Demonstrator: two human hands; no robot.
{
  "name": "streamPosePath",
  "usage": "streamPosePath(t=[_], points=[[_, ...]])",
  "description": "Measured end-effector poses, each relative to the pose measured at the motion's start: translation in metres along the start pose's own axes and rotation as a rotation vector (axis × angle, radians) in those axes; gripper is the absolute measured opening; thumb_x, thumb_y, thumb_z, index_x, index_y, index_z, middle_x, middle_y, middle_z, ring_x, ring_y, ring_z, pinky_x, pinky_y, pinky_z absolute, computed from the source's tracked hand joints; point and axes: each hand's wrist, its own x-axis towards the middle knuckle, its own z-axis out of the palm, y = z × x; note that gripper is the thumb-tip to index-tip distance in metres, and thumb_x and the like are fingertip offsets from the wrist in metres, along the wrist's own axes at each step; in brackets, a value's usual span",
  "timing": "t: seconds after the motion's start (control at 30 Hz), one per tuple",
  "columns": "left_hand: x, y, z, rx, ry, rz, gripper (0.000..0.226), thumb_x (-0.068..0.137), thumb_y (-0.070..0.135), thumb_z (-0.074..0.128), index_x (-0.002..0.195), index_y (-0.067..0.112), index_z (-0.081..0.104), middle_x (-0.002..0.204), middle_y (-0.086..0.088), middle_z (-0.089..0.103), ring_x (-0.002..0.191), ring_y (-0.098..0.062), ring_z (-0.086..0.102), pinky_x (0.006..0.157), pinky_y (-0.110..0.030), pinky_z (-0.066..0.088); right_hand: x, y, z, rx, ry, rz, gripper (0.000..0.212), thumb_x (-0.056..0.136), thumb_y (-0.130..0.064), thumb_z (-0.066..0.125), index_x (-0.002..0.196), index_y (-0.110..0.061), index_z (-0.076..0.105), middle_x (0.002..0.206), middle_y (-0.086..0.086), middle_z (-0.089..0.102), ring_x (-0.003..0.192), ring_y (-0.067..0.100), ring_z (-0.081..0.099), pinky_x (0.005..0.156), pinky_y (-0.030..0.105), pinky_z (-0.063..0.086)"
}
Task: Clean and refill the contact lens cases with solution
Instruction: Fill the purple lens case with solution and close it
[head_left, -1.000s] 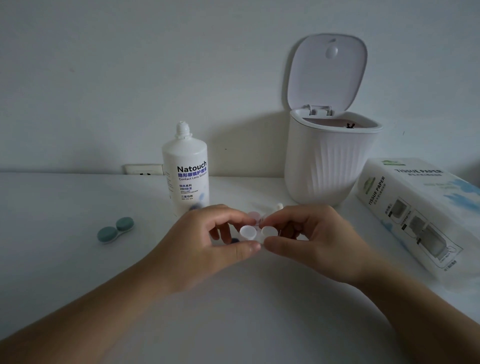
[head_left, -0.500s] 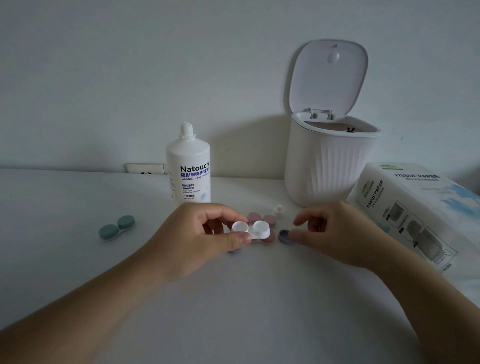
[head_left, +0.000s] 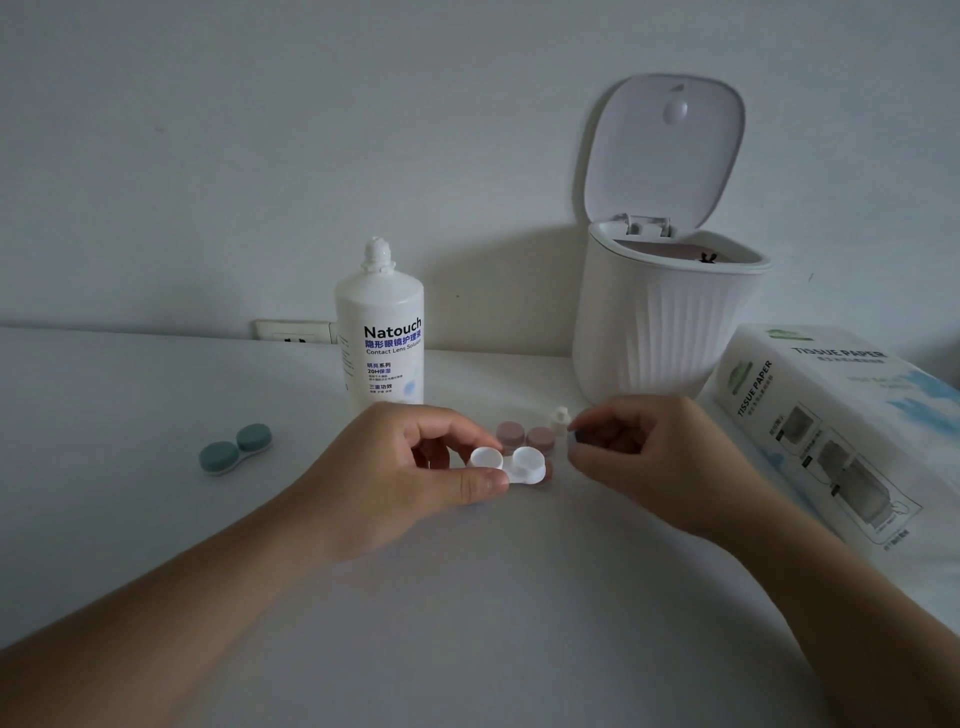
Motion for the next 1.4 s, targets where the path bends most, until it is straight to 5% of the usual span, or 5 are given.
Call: streamPosePath(t=[0.37,0.67,1.0,1.13,1.4], points=[[-0.002,0.002,0.0,-0.005,-0.021,0.008,0.022,0.067,0.053,0.081,0.088,0.047,0.077,0.062,0.016,0.057,0.058,-0.003,0.045,0.055,-0.012,0.037,-0.01,-0.022,0.005,0.758,-0.154,-0.021,0.036,0.067,-0.008,0.079,0.095,0.005,0.06,0.09,0.014,0.079,0.085,0.022,0.077,0.07,0.021,0.058],[0.0,0.002,0.001,-0.031,-0.006,0.023,0.029,0.06,0.064,0.076,0.088,0.054,0.075,0.064,0.01,0.062,0.061,-0.003,0.05,0.058,-0.015,0.04,-0.01,-0.017,0.011,0.51,-0.27,-0.115,0.033,0.079,-0.027,0.078,0.112,-0.028,0.075,0.112,-0.005,0.077,0.106,0.015,0.073,0.094,0.027,0.056],[-0.002,0.008,0.003,-0.052,-0.035,0.013,0.023,0.063,0.053,0.08,0.086,0.048,0.077,0.065,0.009,0.063,0.062,-0.004,0.05,0.059,-0.015,0.04,-0.013,-0.021,0.009,0.246,-0.214,-0.206,0.023,0.077,-0.022,0.086,0.095,-0.028,0.075,0.094,-0.023,0.075,0.081,0.007,0.072,0.076,0.017,0.055],[-0.002,0.009,0.004,-0.047,-0.053,0.017,0.024,0.068,0.046,0.087,0.089,0.043,0.078,0.065,0.013,0.062,0.062,-0.002,0.05,0.059,-0.013,0.04,-0.014,-0.027,0.011,0.099,-0.168,-0.217,0.039,0.063,-0.051,0.084,0.091,-0.029,0.068,0.087,-0.04,0.066,0.076,0.0,0.069,0.064,0.01,0.051],[-0.002,0.007,0.002,-0.054,-0.037,0.031,0.022,0.065,0.053,0.082,0.086,0.049,0.076,0.063,0.014,0.06,0.061,-0.005,0.049,0.057,-0.014,0.039,-0.016,-0.026,0.01,0.302,-0.181,-0.193,0.019,0.079,-0.031,0.082,0.096,-0.026,0.076,0.089,-0.02,0.075,0.075,0.012,0.072,0.071,0.024,0.056]])
